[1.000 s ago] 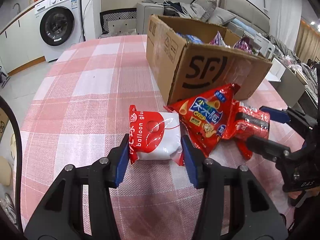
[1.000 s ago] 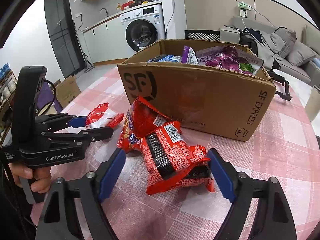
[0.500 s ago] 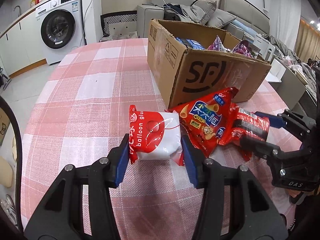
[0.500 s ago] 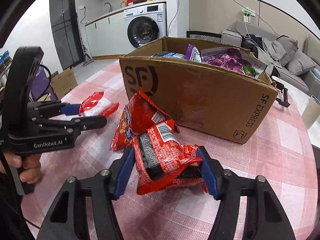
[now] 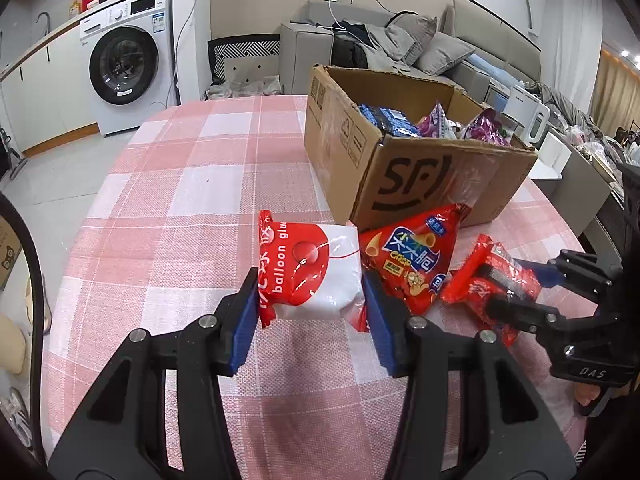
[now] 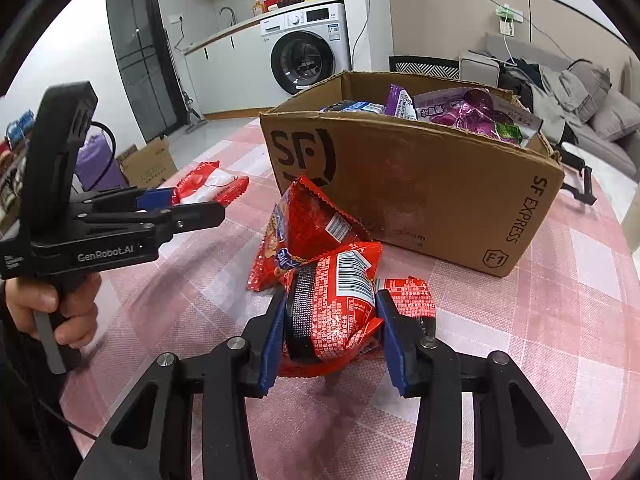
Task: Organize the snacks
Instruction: 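Grasp the red-and-white balloon gum bag with the left gripper while the right gripper lifts the red bag, then carry both held bags over the box with both grippers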
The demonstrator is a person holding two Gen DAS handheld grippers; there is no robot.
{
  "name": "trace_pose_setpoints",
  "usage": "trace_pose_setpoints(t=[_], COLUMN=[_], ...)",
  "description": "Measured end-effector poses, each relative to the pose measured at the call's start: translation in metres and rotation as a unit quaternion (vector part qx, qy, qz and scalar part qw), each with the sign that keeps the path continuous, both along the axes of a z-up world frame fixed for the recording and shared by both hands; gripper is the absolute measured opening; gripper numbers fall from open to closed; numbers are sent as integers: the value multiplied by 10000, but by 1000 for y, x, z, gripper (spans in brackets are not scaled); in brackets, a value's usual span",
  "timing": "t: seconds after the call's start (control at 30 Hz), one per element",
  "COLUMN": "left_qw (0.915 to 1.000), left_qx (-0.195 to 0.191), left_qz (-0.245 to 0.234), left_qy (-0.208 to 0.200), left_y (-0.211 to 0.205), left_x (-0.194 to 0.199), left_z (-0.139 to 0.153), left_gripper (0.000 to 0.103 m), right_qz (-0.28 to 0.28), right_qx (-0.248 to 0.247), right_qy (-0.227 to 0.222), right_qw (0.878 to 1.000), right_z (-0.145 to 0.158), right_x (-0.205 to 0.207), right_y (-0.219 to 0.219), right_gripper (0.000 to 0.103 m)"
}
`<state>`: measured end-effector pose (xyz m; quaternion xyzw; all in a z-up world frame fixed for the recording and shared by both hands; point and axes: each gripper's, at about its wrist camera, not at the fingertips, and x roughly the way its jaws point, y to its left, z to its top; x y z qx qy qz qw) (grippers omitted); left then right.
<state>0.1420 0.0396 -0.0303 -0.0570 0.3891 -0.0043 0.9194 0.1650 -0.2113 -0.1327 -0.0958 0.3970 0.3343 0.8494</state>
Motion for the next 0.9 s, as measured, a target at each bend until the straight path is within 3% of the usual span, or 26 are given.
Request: trace_pose_setpoints(t=[0.23,0.9], left_qw=[9999,9973], left_qx=[9,7], left_qz=[-30,-361], left_qy=[-120,-643], left_y=[-4,-32], left_x=[-7,-33], left_z=[11,55], left_gripper=[46,46], right_qz=[-154,-481], right_qx=[422,838], right_qy=[61,-524], right_qw=[9990,9939], right_z=[13,56], right_x=[2,-7], right_y=[-20,-44], right_gripper=[44,44])
